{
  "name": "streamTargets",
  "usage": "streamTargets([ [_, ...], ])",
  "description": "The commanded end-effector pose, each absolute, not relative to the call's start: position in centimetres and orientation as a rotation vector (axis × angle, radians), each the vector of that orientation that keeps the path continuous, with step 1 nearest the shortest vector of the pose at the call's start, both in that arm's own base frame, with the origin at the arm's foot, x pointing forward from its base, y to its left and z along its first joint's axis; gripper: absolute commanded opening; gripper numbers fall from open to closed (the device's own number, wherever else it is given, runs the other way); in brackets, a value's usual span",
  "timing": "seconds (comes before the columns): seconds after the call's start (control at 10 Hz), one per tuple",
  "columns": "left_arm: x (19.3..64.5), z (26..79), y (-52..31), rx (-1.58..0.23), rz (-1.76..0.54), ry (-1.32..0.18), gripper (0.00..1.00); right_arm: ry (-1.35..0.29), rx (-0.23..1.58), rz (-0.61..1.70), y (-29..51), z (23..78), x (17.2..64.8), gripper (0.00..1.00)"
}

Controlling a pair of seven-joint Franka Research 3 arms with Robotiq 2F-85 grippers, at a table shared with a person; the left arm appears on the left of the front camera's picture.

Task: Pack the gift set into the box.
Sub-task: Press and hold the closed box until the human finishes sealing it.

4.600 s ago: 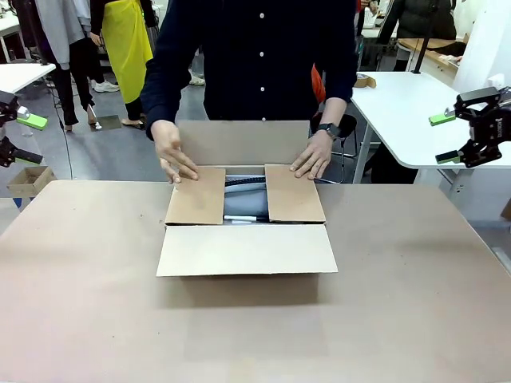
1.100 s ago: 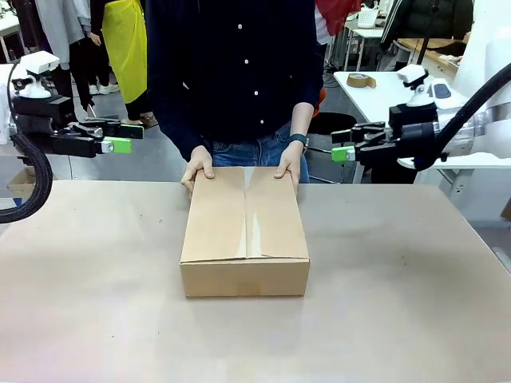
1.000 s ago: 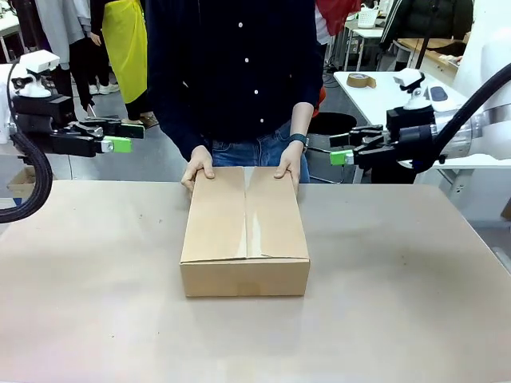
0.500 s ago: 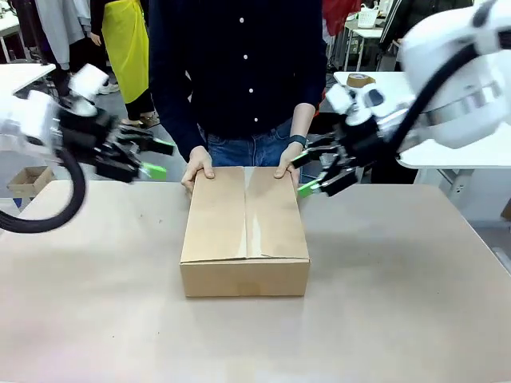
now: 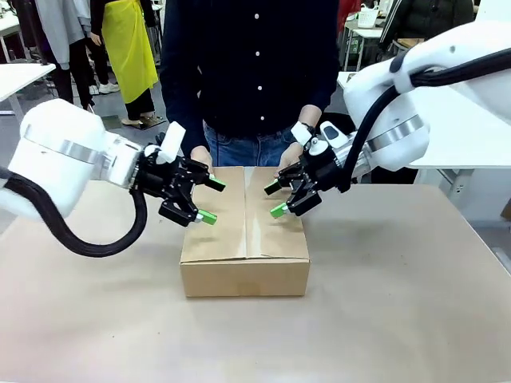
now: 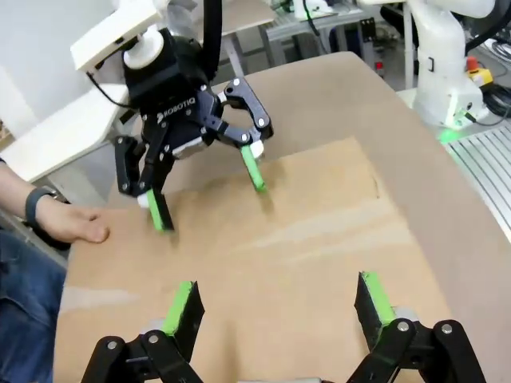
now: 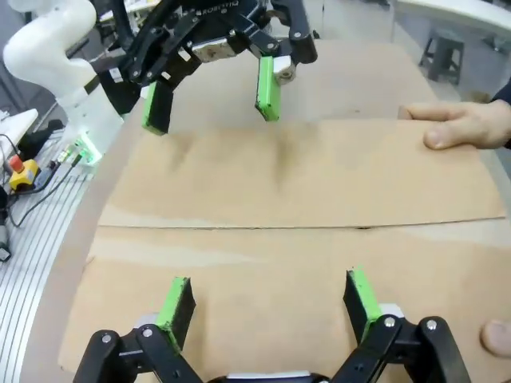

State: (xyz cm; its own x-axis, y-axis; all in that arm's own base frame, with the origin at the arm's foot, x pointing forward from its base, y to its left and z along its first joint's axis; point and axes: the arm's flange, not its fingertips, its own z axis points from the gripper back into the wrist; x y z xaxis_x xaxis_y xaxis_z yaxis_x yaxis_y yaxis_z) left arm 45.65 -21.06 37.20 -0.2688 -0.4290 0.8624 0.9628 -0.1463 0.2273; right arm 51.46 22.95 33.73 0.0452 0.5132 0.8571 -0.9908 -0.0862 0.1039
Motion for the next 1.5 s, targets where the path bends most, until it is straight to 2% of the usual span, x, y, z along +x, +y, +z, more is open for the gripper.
streamTargets([
  [0.0,47.3,37.2,-21.2,-0.815,-1.652,-0.950,1.00,-0.783,0.878,1.521,24.0,34.4,51.2,1.00],
  [0.2,48.3,35.8,-21.3,-0.823,-1.550,-0.922,1.00,-0.800,0.891,1.571,24.8,33.7,51.1,1.00],
  [0.4,48.7,35.1,-20.4,-0.814,-1.511,-0.894,1.00,-0.860,0.790,1.569,24.3,33.1,51.5,1.00],
  [0.6,49.1,33.9,-19.5,-0.799,-1.482,-0.870,1.00,-0.821,0.750,1.523,24.2,32.0,51.8,1.00],
  [1.0,49.6,31.9,-18.1,-0.786,-1.414,-0.847,1.00,-0.741,0.757,1.404,22.8,31.3,52.5,1.00],
  [1.1,49.2,32.6,-18.7,-0.813,-1.454,-0.869,1.00,-0.804,0.800,1.493,23.4,32.9,52.3,1.00],
  [1.4,49.2,32.6,-18.7,-0.813,-1.454,-0.869,1.00,-0.804,0.800,1.493,23.4,32.9,52.3,1.00],
])
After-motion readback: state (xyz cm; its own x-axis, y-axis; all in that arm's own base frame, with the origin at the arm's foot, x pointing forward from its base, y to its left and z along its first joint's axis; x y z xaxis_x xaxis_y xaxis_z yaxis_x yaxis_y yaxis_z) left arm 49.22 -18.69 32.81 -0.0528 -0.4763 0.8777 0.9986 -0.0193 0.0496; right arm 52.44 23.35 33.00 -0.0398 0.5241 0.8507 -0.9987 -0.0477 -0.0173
